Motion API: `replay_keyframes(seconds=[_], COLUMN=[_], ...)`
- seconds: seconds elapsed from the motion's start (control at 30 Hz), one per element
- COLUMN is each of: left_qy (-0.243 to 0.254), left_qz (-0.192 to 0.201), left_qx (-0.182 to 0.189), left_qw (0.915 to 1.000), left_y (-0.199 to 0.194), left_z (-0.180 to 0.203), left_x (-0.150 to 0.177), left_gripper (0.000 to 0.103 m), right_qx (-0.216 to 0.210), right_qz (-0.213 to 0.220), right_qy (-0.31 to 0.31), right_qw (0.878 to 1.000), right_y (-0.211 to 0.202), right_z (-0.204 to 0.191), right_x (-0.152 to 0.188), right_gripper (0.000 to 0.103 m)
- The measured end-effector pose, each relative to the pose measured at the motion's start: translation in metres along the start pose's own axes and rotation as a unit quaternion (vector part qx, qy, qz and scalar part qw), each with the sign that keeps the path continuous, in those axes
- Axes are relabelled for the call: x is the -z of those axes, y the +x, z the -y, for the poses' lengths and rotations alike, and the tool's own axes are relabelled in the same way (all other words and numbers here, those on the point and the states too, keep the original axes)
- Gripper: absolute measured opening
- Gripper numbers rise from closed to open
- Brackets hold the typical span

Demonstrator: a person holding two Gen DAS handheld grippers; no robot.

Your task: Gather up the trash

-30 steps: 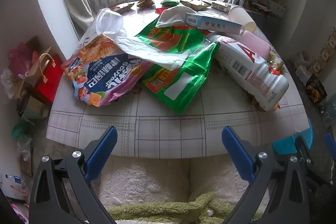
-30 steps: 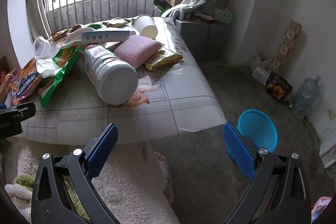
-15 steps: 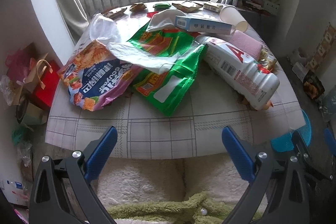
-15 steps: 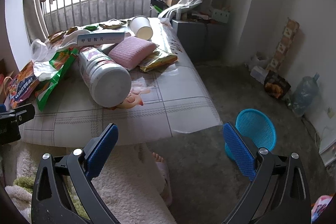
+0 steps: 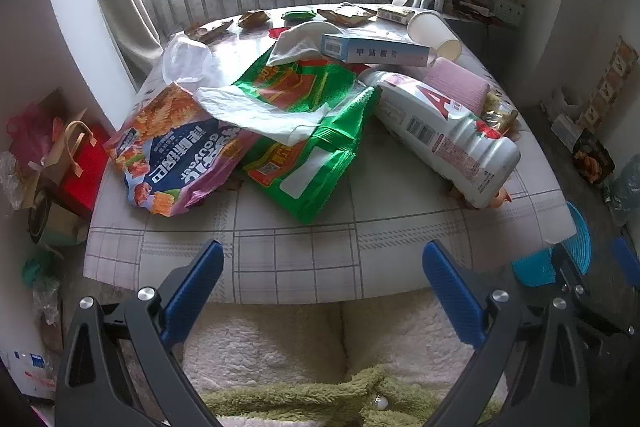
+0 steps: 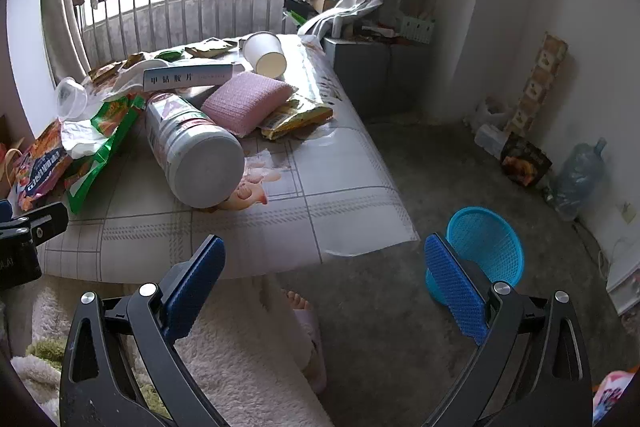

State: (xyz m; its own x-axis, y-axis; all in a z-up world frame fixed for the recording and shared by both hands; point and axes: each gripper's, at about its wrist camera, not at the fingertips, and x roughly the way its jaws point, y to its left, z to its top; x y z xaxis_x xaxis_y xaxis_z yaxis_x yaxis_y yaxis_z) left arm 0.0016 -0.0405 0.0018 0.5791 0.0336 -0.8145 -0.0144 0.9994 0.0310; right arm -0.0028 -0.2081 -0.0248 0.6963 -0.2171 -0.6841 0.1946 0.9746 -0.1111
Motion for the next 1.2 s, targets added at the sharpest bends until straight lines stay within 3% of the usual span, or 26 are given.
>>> replay_keyframes(seconds=[1.2], left_qy=[-0.035], left_qz=[-0.006], left_qx=[-0.012], left_qw=[0.9993], left_y=[0.002], left_z=[-0.018], left_x=[0.001], left_gripper=[0.098], right_qx=[0.013], right_qz=[0.002], right_qy=[-0.001], right_qw=[1.0], right_y=[-0.002], right_z=[0.0], right_x=[-0.003], right_gripper=[0.095])
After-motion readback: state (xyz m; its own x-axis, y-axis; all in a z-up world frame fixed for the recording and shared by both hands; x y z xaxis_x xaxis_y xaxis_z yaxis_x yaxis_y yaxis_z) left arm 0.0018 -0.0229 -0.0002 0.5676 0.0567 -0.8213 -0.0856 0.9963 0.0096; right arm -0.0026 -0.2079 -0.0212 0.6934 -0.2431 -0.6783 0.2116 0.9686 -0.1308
